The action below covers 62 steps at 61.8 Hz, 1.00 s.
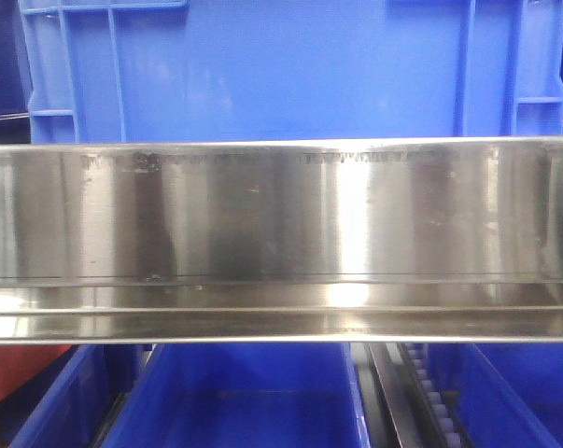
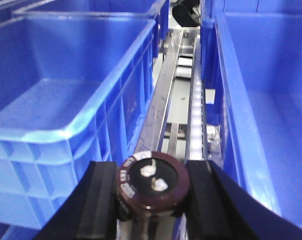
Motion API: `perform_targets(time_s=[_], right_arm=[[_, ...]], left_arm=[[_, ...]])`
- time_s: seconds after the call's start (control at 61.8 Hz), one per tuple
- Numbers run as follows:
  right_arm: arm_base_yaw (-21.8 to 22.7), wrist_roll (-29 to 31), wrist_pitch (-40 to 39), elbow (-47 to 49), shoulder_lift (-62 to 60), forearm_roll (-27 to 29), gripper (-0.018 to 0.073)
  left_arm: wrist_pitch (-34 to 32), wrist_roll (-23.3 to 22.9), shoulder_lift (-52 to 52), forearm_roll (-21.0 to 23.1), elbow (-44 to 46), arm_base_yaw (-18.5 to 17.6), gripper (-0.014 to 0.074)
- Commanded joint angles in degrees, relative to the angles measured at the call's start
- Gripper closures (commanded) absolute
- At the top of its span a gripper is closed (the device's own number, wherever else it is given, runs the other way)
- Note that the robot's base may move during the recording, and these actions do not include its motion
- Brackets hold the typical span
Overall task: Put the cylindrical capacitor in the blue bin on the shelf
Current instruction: 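Open left gripper to drop orange capacitor into the blue bin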
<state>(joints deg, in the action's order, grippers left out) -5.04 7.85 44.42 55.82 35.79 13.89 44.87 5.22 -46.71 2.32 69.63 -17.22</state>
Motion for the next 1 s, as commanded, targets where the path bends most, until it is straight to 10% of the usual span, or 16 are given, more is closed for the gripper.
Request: perform_targets(time_s=[0.0, 0.291, 0.614, 0.986], right_arm=[[-0.1, 0.1, -3.1, -0.1, 0.0, 0.5, 0.0721], [-0.1, 0.1, -5.5, -0.1, 0.0, 1.1, 0.0721], [-0.1, 0.1, -5.5, -0.1, 0.0, 1.4, 0.0721], [-0.1, 0.1, -5.5, -0.1, 0.0, 2.5, 0.0721]], left_arm=[[1.1, 2.0, -6.1, 2.1, 6.0, -4.1, 0.0707], [8.2, 2.1, -33.0, 2.1, 30.2, -18.2, 0.0707], [11.9, 2.1, -52.1, 1.9, 42.0, -20.1, 0.0701], [13.7, 2.1, -54.5, 1.9, 42.0, -20.1, 0.0075]])
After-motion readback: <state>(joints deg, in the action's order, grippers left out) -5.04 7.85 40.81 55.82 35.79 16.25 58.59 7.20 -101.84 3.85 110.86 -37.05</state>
